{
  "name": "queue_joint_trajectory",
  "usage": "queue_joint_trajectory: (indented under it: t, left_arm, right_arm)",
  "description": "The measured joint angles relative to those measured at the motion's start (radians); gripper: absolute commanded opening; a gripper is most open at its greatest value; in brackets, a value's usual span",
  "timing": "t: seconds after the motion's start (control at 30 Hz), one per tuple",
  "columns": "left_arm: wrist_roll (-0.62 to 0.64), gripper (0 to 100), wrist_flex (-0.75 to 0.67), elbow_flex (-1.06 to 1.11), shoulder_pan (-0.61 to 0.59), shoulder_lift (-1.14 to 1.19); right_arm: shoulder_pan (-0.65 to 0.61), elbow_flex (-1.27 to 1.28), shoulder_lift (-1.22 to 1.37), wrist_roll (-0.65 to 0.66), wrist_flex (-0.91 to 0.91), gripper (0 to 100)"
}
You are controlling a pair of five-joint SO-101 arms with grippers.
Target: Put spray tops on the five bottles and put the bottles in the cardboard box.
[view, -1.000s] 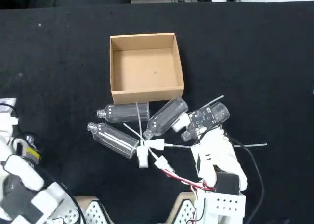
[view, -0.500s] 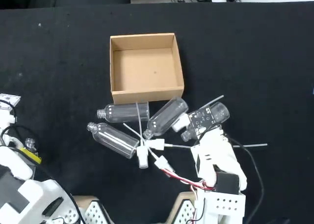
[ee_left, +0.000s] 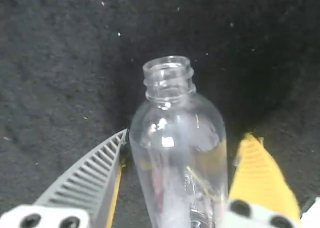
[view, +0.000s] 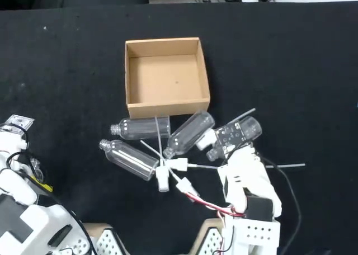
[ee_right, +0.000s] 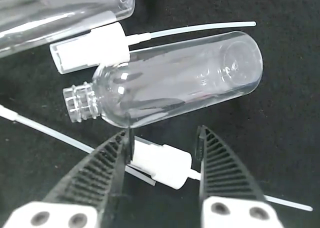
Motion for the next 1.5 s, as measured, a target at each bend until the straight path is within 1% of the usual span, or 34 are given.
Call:
queue_joint_trajectory:
  t: [0.17, 0.3, 0.43, 0.5, 0.6, 0.7, 0.8, 0.9, 1.03, 1.17, 1.3, 1.4, 1.5]
  left_arm:
    - [0.0, 11, 0.003, 0.0, 0.002, 0.0]
    - [-0.002, 5, 0.006, 0.0, 0.002, 0.0]
    - [-0.002, 4, 0.014, 0.0, 0.002, 0.0]
    - [0.02, 4, 0.06, -0.002, 0.002, -0.011]
    - [0.095, 4, 0.126, -0.018, 0.002, -0.084]
    - [0.196, 4, 0.155, -0.035, 0.002, -0.215]
    - [0.301, 4, 0.163, -0.035, 0.023, -0.334]
    - [0.413, 4, 0.164, -0.009, 0.074, -0.408]
    - [0.512, 4, 0.164, 0.025, 0.147, -0.433]
    - [0.545, 4, 0.164, 0.026, 0.183, -0.433]
    - [0.551, 4, 0.164, 0.026, 0.183, -0.433]
    - [0.551, 4, 0.164, 0.026, 0.183, -0.433]
    - [0.551, 4, 0.164, 0.026, 0.183, -0.433]
  right_arm:
    - [0.0, 0.0, 0.0, 0.0, 0.0, 18.7]
    - [0.0, 0.0, 0.0, 0.0, 0.0, 18.7]
    - [0.0, -0.002, 0.0, 0.0, 0.0, 18.7]
    - [0.0, -0.031, 0.0, 0.0, 0.0, 18.7]
    - [0.0, -0.114, 0.0, 0.0, 0.0, 18.7]
    - [-0.012, -0.192, 0.0, 0.012, 0.002, 18.7]
    - [-0.094, -0.241, 0.0, 0.052, 0.043, 18.7]
    - [-0.189, -0.288, 0.021, 0.061, 0.071, 18.7]
    - [-0.334, -0.356, 0.195, 0.046, 0.075, 18.7]
    - [-0.506, -0.396, 0.411, 0.026, 0.075, 18.7]
    - [-0.671, -0.43, 0.595, -0.055, 0.074, 18.7]
    - [-0.761, -0.453, 0.692, -0.098, 0.066, 18.7]
    - [-0.824, -0.454, 0.747, -0.124, 0.061, 18.7]
